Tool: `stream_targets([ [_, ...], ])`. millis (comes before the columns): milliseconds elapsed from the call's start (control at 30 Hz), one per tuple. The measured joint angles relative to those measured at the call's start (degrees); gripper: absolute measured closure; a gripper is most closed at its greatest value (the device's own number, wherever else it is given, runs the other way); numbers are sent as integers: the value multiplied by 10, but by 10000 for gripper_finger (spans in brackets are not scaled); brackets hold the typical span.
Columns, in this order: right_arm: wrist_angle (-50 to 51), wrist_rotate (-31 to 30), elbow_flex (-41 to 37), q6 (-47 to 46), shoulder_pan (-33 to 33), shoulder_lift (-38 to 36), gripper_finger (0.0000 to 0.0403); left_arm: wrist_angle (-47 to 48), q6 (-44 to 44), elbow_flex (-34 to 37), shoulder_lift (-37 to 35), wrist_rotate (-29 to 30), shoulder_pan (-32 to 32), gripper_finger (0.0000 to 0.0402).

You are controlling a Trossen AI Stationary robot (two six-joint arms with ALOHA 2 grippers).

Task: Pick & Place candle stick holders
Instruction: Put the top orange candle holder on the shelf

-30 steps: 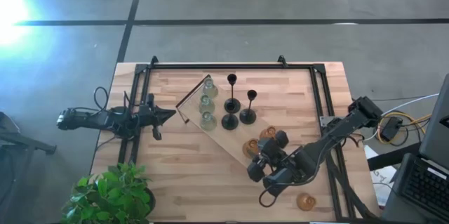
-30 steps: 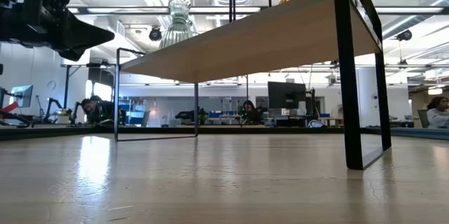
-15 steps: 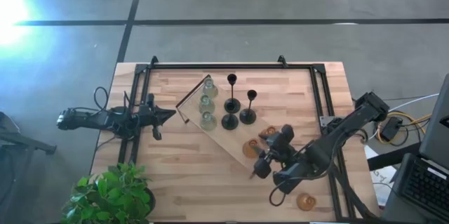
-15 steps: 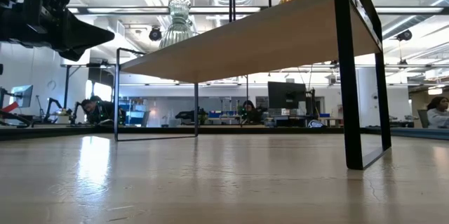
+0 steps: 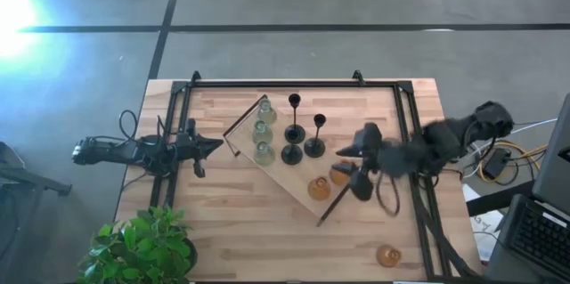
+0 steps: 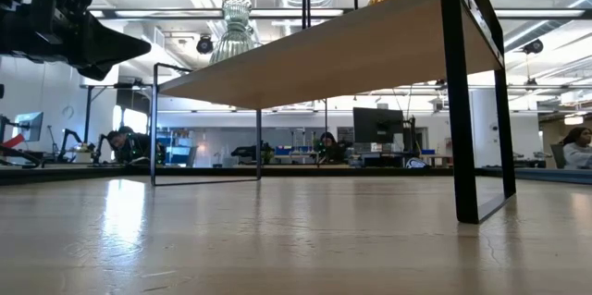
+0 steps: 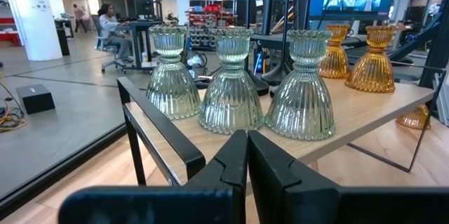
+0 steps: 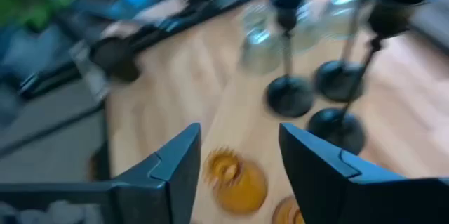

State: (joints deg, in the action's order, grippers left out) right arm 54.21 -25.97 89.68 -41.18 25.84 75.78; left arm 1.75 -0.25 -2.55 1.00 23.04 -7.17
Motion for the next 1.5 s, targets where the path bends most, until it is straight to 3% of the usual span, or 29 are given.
stream_targets([
  [100, 2, 112, 0, 67, -43, -20, 245, 0, 0, 0, 0, 0, 0, 383],
  [200, 25, 176, 1, 128, -70, -30, 275, 0, 0, 0, 0, 0, 0, 383],
  [567, 78, 246, 17, 237, -93, -2, 390, 0, 0, 0, 0, 0, 0, 383],
  [767, 123, 254, 38, 267, -126, 22, 384, 0, 0, 0, 0, 0, 0, 383],
  [900, 129, 295, 49, 276, -145, 41, 375, 0, 0, 0, 0, 0, 0, 383],
  [1033, 129, 338, 61, 282, -148, 66, 375, 0, 0, 0, 0, 0, 0, 383],
  [1400, 129, 344, 95, 267, -149, 112, 374, 0, 0, 0, 0, 0, 0, 383],
  [1500, 128, 375, 95, 253, -149, 122, 375, 0, 0, 0, 0, 0, 0, 383],
])
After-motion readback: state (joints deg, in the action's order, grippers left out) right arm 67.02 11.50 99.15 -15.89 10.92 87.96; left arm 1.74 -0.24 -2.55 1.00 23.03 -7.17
